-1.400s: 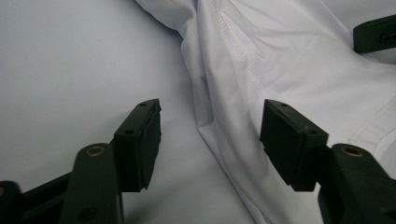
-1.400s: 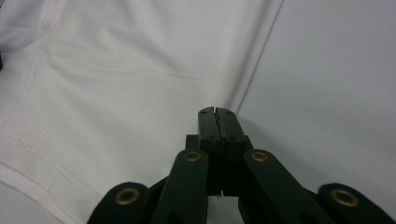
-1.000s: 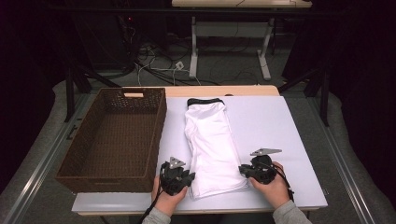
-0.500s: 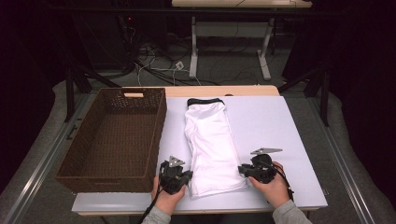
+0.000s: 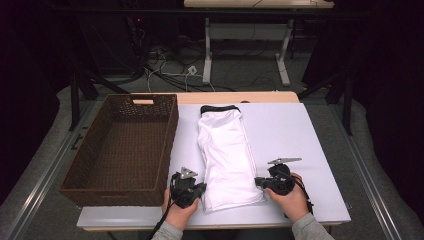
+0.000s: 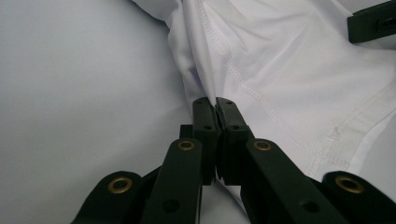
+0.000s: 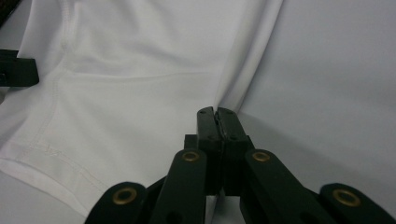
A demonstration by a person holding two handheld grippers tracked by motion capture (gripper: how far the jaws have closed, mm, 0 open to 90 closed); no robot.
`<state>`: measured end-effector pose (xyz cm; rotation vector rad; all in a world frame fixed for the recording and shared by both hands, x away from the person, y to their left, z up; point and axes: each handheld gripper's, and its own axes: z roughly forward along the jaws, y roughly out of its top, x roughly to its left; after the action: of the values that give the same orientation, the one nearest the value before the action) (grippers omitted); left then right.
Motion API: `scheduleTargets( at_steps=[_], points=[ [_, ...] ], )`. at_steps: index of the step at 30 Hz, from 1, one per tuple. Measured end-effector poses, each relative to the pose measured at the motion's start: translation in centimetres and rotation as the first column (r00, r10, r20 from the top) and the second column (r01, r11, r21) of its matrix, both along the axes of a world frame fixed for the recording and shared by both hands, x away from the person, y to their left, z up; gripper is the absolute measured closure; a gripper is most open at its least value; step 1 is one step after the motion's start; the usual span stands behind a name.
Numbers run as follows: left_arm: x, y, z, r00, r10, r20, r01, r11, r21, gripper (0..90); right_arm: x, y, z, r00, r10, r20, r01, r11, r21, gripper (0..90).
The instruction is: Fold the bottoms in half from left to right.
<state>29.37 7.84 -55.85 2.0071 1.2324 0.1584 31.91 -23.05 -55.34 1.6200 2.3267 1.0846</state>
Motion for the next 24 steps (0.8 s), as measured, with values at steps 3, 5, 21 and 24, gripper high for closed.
scheduleTargets(
  at_steps=[3, 5, 21, 24],
  points=[
    [0.0, 0.0, 0.1, 1.0, -0.005, -0.002, 0.005, 1.0, -0.002, 88.1, -0.1, -0.3, 0.1, 0.9999, 0.002, -0.017, -0.002, 1.0, 0.015, 90.0],
    [0.0, 0.0, 0.2, 0.9999, -0.011, -0.001, 0.011, 0.9999, 0.001, 88.2, -0.2, -0.5, 0.2, 0.9996, 0.008, -0.028, -0.008, 1.0, 0.019, 90.0],
    [-1.8, -0.3, 1.4, 0.9972, -0.07, -0.027, 0.069, 0.9973, -0.023, 88.3, -2.8, -2.0, 1.6, 0.9978, 0.045, -0.049, -0.042, 0.998, 0.056, 90.0],
    [-2.5, -0.1, 1.9, 0.997, -0.074, -0.022, 0.074, 0.997, -0.024, 88.3, -3.6, -2.1, 1.8, 0.9971, 0.063, -0.044, -0.06, 0.996, 0.064, 90.0]
  ],
)
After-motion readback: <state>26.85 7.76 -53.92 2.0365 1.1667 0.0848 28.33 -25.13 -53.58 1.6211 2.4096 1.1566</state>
